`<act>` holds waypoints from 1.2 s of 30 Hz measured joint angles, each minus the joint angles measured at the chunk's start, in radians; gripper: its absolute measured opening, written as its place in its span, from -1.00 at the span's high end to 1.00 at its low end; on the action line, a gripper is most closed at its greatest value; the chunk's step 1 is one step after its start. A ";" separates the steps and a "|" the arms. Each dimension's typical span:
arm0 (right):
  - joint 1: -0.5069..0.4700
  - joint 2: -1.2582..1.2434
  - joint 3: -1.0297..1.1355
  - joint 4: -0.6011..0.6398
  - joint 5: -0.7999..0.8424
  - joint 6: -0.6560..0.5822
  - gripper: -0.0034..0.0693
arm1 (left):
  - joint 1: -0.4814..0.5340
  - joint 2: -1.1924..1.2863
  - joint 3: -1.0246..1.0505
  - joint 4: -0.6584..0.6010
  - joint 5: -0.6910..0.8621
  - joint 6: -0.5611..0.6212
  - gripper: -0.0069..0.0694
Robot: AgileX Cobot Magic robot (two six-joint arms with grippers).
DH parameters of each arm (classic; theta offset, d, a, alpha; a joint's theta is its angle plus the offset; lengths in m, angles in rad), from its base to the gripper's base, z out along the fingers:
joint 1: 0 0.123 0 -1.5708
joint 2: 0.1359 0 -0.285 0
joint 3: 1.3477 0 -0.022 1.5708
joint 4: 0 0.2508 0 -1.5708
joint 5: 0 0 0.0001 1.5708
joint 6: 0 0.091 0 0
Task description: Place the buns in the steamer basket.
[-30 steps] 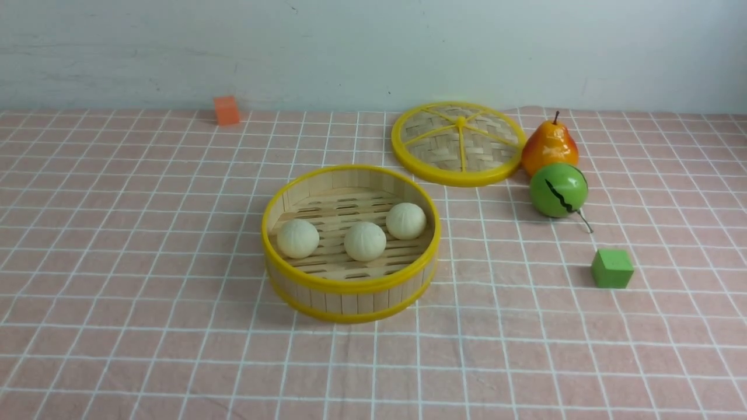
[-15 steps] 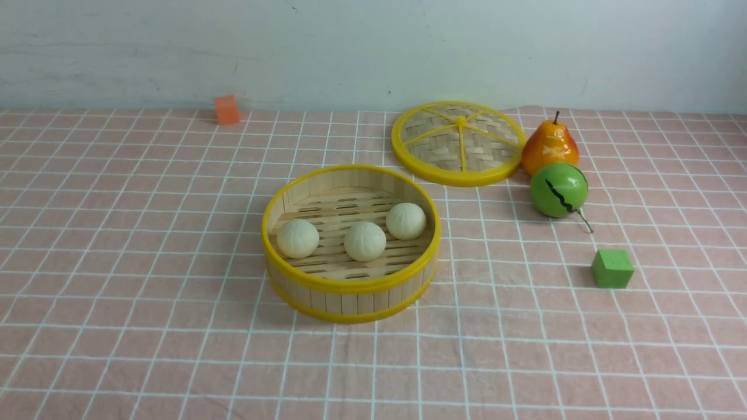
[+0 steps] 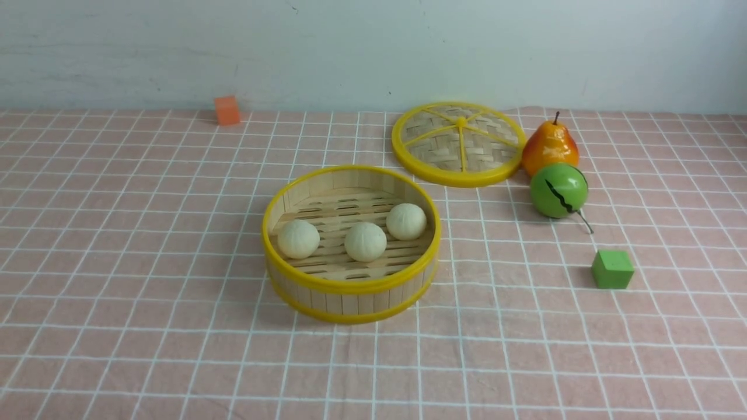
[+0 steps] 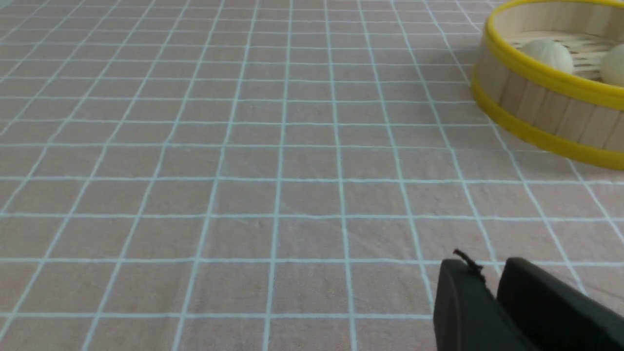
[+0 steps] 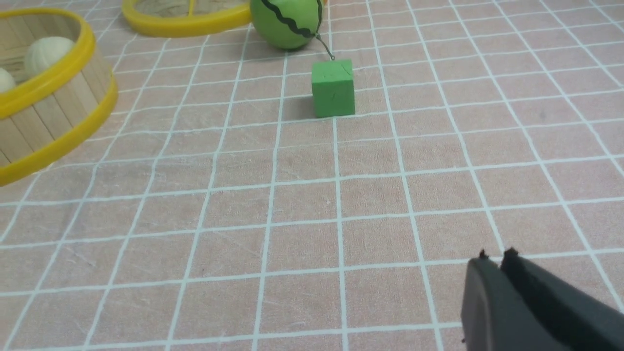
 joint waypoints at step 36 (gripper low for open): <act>0.000 0.000 0.000 0.000 0.000 0.000 0.69 | 0.039 -0.001 0.010 -0.268 0.065 0.184 0.85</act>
